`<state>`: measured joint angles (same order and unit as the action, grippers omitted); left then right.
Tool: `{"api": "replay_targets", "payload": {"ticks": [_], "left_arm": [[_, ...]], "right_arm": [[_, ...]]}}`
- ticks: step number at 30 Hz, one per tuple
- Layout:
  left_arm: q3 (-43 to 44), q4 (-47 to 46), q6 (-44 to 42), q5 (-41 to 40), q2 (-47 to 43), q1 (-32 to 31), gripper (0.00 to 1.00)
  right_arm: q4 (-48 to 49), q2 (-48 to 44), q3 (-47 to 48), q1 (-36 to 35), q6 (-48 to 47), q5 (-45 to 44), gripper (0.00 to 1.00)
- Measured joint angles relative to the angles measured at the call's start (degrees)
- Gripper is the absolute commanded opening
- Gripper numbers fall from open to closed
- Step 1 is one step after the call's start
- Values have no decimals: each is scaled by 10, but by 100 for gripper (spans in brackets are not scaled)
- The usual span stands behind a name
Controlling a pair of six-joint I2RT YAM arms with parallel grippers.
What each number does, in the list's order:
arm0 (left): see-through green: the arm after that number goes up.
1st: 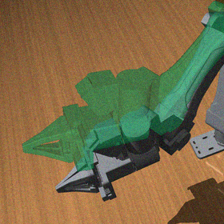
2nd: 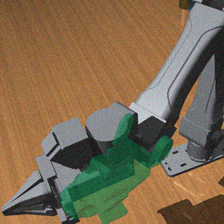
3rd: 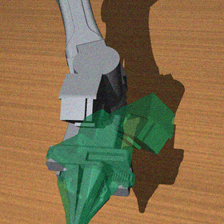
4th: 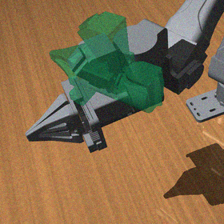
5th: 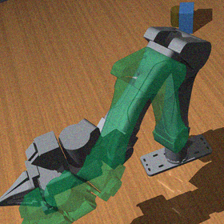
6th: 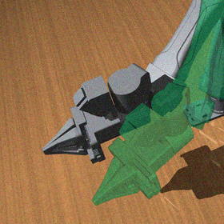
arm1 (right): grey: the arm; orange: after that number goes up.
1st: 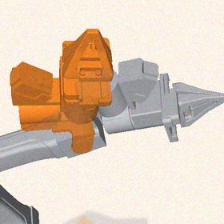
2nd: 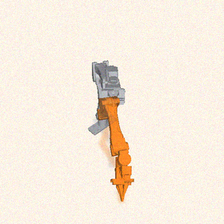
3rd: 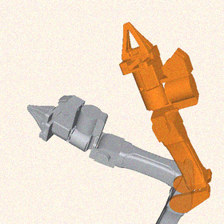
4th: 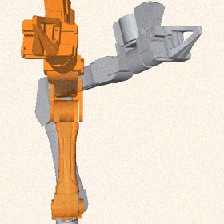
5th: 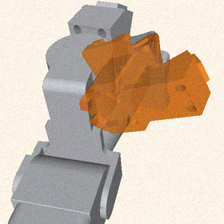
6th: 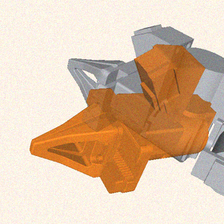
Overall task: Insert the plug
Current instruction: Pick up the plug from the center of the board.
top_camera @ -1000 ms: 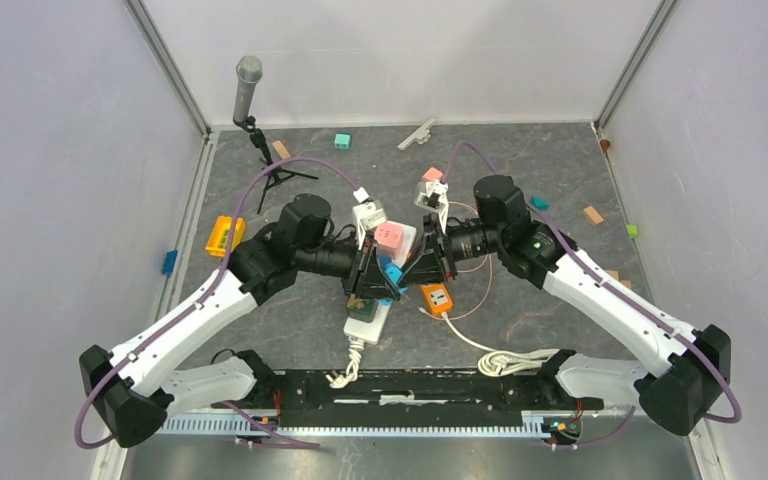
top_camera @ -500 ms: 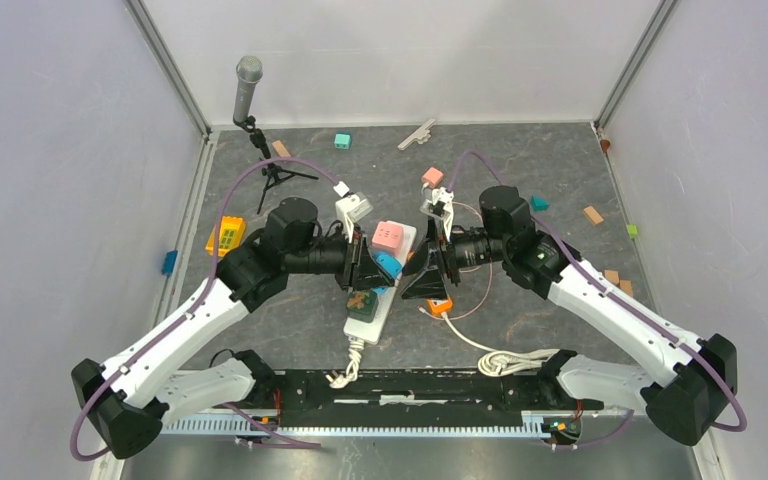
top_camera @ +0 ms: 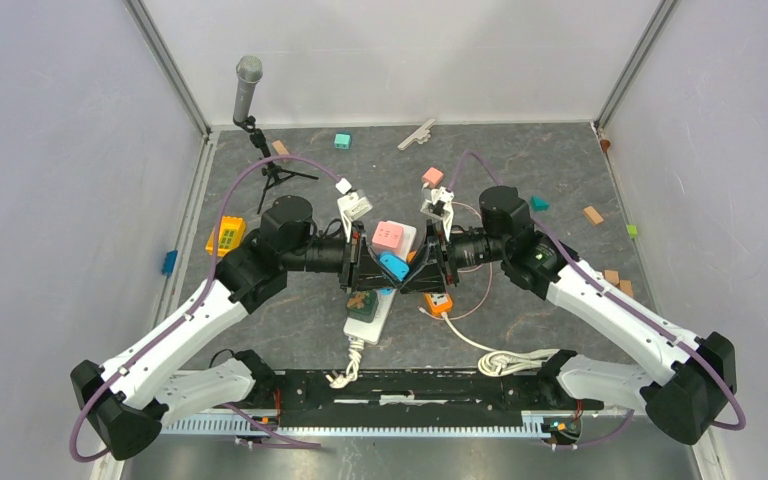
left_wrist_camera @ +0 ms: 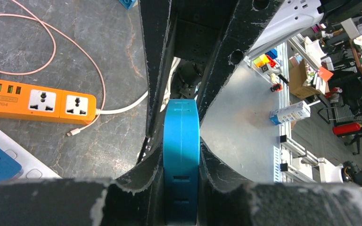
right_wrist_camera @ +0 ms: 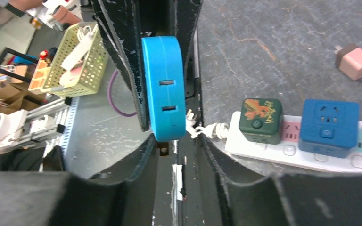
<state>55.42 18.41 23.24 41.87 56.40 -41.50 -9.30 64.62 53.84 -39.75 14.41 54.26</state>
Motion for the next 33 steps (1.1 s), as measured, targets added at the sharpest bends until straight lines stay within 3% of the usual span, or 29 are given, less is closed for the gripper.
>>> {"api": "replay_targets", "payload": {"ticks": [3,14,16,22,25,33], "left_arm": [[-1,-5,0,6,0,0,2],[-2,2,-1,-15,0,0,2],[-2,13,-1,-27,0,0,2],[-1,49,-2,-88,0,0,2],[2,79,-4,-141,-1,0,2],[7,148,-6,-279,-2,0,2]], "right_arm": [[3,0,0,0,6,10,24],[7,0,-1,-1,8,14,24],[7,0,-1,-1,8,12,33],[-3,-1,-1,-1,-3,-9,81],[-21,-2,-1,-1,-18,-37,97],[-78,-18,-18,3,-51,-154,98]]}}
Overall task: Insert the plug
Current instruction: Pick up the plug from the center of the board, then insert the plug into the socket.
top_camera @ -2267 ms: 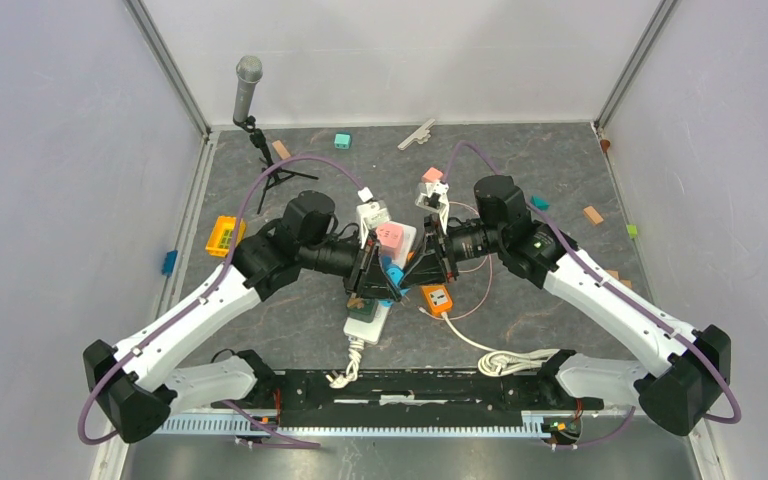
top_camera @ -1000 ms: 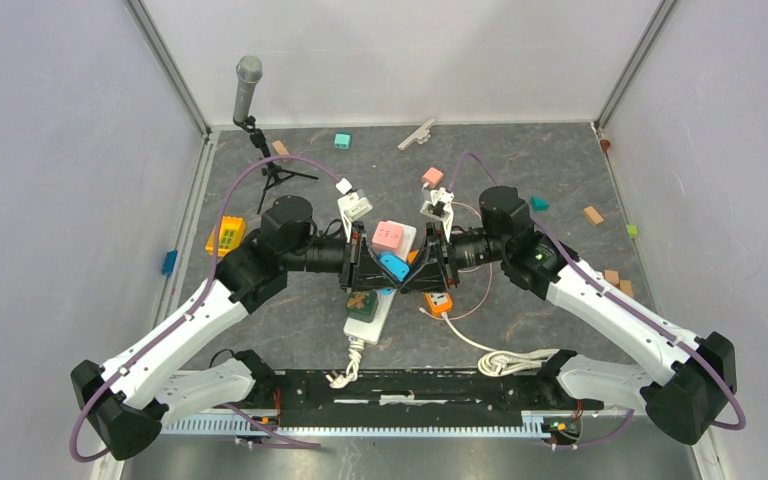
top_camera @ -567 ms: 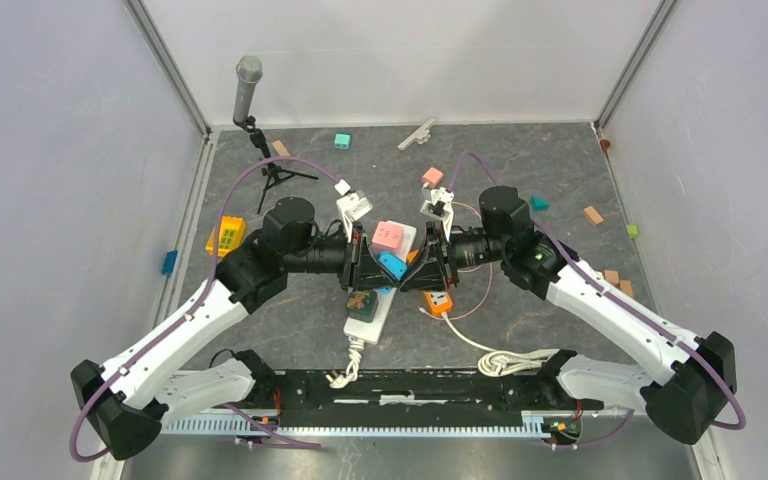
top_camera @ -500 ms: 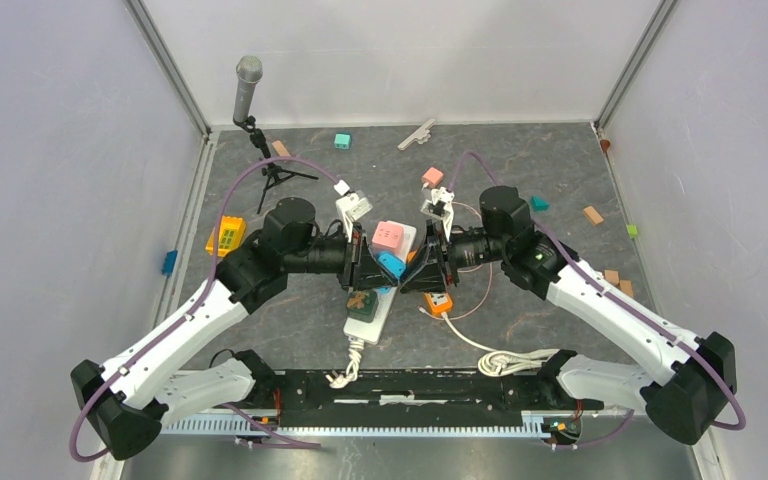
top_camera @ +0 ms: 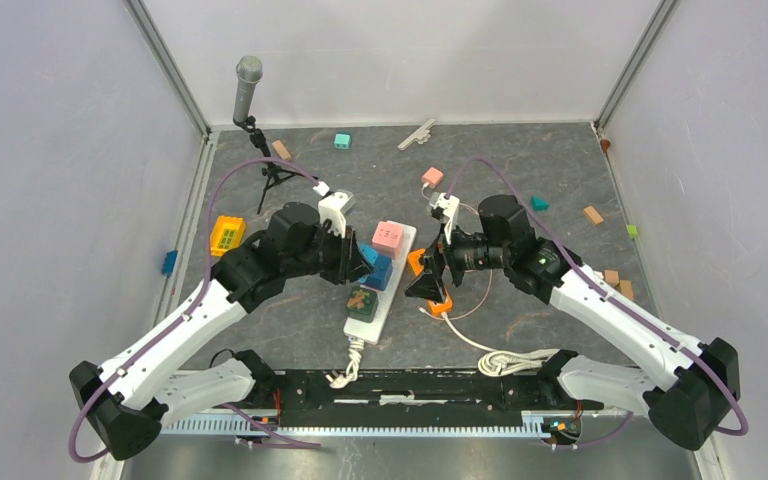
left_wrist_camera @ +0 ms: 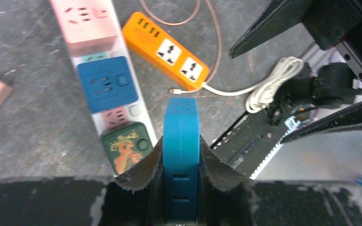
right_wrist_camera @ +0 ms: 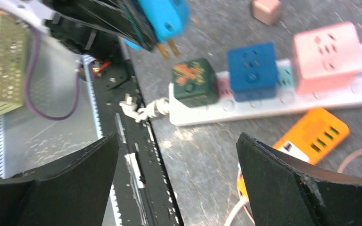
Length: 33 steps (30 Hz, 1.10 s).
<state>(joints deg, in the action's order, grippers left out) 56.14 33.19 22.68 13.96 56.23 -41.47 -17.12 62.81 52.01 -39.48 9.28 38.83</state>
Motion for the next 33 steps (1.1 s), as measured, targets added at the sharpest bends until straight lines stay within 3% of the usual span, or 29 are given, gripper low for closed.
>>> {"api": "replay_targets", "payload": {"ticks": [10,18,33], "left_arm": [[60,64,-1,-96,70,0,2],[138,93,-11,-139,175,0,2],[305,130,-55,-184,413,0,2]], "right_arm": [[-44,0,-67,65,9,-126,98],[-49,-2,-125,122,20,-146,98],[-50,-14,-162,130,20,-156,98]]}}
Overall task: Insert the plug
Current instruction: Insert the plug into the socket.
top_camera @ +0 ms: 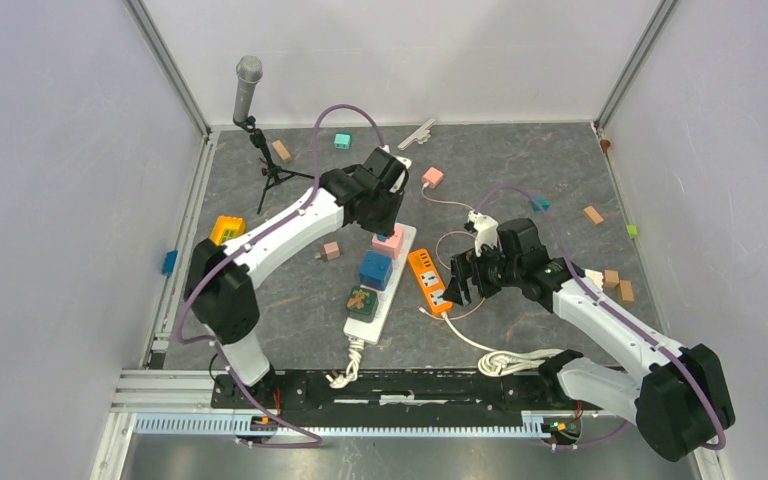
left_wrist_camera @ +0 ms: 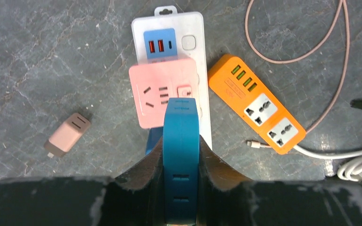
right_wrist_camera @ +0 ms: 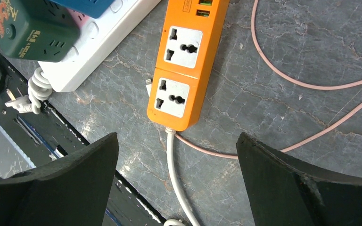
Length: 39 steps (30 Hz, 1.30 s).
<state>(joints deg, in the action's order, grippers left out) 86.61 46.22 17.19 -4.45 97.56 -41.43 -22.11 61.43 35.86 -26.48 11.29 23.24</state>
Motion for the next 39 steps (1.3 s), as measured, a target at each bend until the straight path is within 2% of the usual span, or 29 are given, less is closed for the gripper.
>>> {"api": "replay_targets", "payload": {"ticks": [8,26,39], "left_arm": [[54,18,-23,-27,62,0,2],[56,21,-25,-51,87,11,2],[56,16,-25,-40,87,12,2]], "right_arm": [[-1,0,-2,0,0,0,98],[-1,6,-2,0,-1,11,98],[-1,13,-2,0,-2,17,98]]}}
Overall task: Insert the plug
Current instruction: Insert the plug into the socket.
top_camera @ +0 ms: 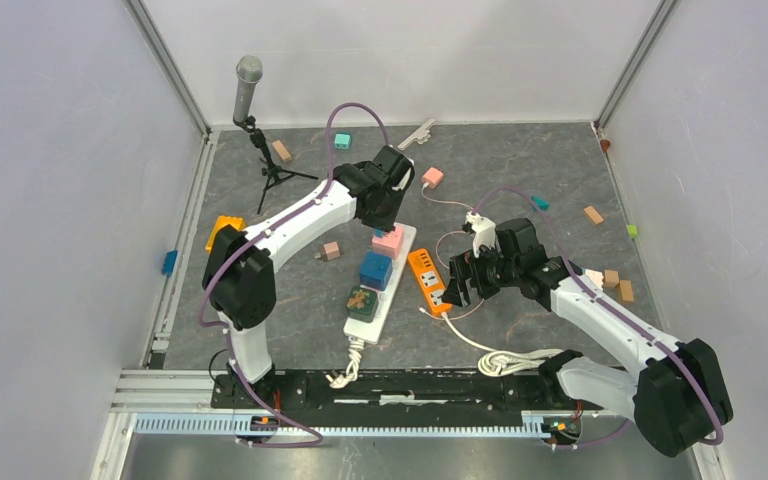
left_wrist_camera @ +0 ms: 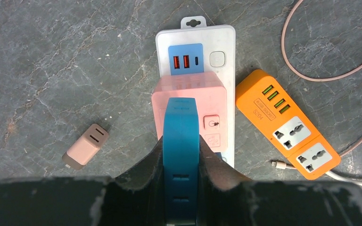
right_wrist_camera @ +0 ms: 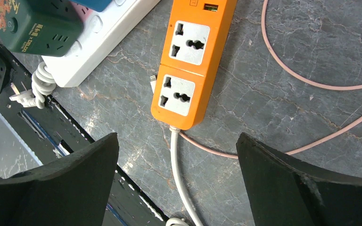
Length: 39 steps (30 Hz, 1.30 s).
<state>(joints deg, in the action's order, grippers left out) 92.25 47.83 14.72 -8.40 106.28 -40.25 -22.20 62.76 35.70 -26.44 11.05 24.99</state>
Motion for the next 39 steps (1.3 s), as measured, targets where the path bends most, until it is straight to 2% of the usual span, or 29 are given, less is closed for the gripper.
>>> {"api": "replay_targets", "payload": {"ticks": [25,39], "left_arm": [[-21,-24,5,10,0,0,2],[-64,-67,17,11,-10,0,2]], "right_arm": [[0,1,0,0,0,0,98],[0,3,0,0,0,0,98]]}}
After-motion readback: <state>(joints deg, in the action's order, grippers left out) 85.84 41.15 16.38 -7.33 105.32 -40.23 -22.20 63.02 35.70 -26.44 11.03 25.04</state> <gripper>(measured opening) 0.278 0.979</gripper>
